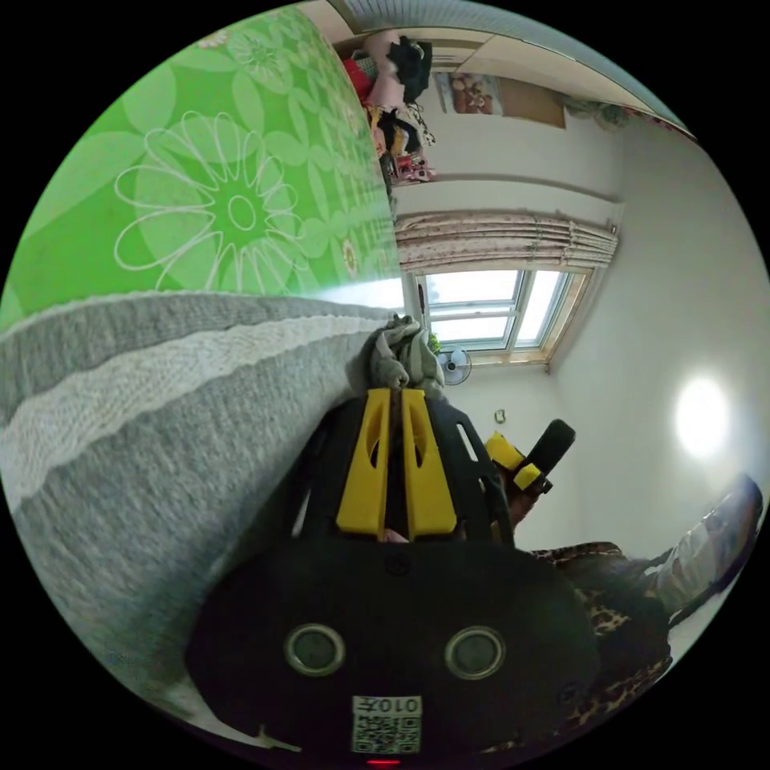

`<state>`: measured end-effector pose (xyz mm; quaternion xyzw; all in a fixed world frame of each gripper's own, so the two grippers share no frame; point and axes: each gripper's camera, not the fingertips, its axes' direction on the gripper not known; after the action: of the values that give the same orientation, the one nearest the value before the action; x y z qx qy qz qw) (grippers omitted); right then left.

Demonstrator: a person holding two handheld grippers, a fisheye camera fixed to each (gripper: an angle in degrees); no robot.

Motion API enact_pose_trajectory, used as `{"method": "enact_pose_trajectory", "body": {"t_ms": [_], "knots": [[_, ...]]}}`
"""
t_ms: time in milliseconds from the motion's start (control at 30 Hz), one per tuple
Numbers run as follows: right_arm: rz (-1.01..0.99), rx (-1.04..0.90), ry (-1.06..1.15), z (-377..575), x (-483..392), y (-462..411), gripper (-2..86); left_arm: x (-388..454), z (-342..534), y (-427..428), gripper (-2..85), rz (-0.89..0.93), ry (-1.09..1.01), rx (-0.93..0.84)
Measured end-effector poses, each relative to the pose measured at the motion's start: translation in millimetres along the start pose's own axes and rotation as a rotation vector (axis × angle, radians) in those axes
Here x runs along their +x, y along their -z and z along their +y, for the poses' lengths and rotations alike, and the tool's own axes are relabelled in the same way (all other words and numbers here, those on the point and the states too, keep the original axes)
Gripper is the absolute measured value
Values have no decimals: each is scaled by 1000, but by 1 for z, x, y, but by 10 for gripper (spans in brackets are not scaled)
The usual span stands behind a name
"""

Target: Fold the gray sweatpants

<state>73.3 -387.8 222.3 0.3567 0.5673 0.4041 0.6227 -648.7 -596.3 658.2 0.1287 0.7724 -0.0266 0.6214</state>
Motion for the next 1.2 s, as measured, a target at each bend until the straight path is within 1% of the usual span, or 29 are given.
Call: {"method": "enact_pose_trajectory", "body": {"t_ms": [33,100,133,200,300,333,400,500,600,667,733,800,867,933,1000,1167,1200], "knots": [[35,-24,13,-7,-7,-9,114,-1,0,-1,7,4,4,2],[216,-100,46,-26,-33,-50,114,-2,-1,-2,6,11,0,4],[264,-111,54,-28,-38,-60,112,-2,-1,-2,6,19,-5,3],[424,-169,99,-38,-53,-96,100,-1,-1,-3,6,13,-11,4],[490,-190,115,-46,-56,-109,63,-2,-1,-3,6,-42,-13,4],[483,-184,117,-47,-54,-107,53,-4,-2,-4,6,-36,-9,2],[402,-111,63,-49,-44,-78,32,-8,-3,-5,6,-16,-3,1],[336,-27,16,-52,-31,-44,25,-13,-5,-7,6,-6,-9,-3],[331,-63,33,-59,-25,-57,22,-18,-7,-10,7,6,1,-6],[309,-88,40,-62,-24,-70,22,-13,-8,-12,8,20,-32,-17],[326,-95,44,-63,-22,-84,23,-7,-9,-10,12,-30,-56,-25],[319,-103,30,-63,-15,-99,25,-11,-10,-10,17,-73,-35,-37],[286,-88,12,-64,-6,-98,26,-20,-9,-11,24,-32,5,-42],[252,-79,-2,-67,2,-94,28,-32,-9,-12,37,62,31,-44],[194,-65,-25,-70,16,-89,30,-36,-10,-12,50,114,35,-40],[34,-28,-101,-73,51,-79,33,-36,-11,-18,85,133,31,-39],[3,-41,-121,-74,59,-81,34,-34,-10,-19,98,168,7,-36]]}}
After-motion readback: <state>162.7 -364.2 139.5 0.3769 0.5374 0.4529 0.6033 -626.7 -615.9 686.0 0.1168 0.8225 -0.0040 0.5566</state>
